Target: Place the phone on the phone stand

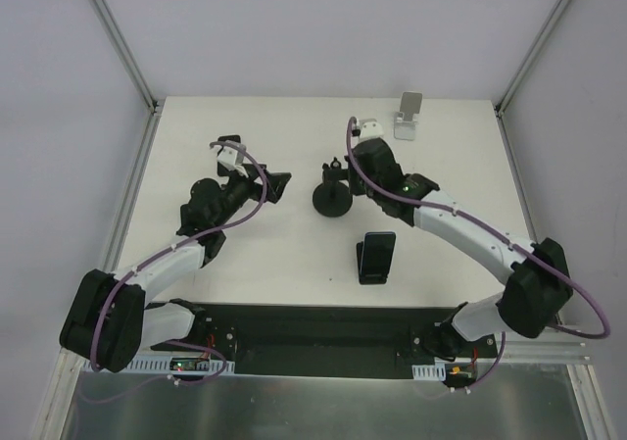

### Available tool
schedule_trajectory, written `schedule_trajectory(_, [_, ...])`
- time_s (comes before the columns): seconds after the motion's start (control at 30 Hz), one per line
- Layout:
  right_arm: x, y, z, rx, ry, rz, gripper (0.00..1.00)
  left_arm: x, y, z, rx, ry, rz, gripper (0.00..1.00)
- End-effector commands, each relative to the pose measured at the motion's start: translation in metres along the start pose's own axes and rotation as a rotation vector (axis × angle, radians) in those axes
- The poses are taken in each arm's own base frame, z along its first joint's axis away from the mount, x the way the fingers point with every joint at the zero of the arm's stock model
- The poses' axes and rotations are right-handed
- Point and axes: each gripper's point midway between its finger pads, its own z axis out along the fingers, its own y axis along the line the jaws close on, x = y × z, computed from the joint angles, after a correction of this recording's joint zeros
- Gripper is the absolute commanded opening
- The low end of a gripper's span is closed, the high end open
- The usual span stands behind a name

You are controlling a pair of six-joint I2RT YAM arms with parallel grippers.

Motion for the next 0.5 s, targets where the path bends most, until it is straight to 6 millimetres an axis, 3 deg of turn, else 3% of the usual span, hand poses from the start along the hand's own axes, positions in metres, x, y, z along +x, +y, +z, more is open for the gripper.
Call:
schedule_trajectory(0.0, [-0.014,0.018,-0.052,0.020,-0.161,0.116,0.01,-0.029,0.027,-0.014,-0.151,-0.163,-0.030,0.79])
schedule_trajectory(0.03, [-0.006,0.013,-0.061,0.049,-0.172,0.135,0.01,-0.026,0.030,-0.013,-0.166,-0.147,-0.033,0.79])
schedule_trajectory(0.2, [0.016,0.030,-0.085,0.018,-0.177,0.138,0.01,-0.022,0.031,-0.007,-0.159,-0.128,-0.059,0.79])
schedule_trajectory(0.27, [0.021,0.033,-0.088,0.023,-0.171,0.145,0.01,-0.019,0.030,-0.004,-0.147,-0.116,-0.069,0.79])
schedule_trajectory(0.4, [0.032,0.057,-0.093,-0.015,-0.155,0.139,0.01,-0.018,0.028,-0.001,-0.133,-0.104,-0.078,0.79])
schedule_trajectory(0.47, [0.033,0.056,-0.095,0.026,-0.161,0.133,0.01,-0.016,0.029,0.000,-0.131,-0.100,-0.080,0.79])
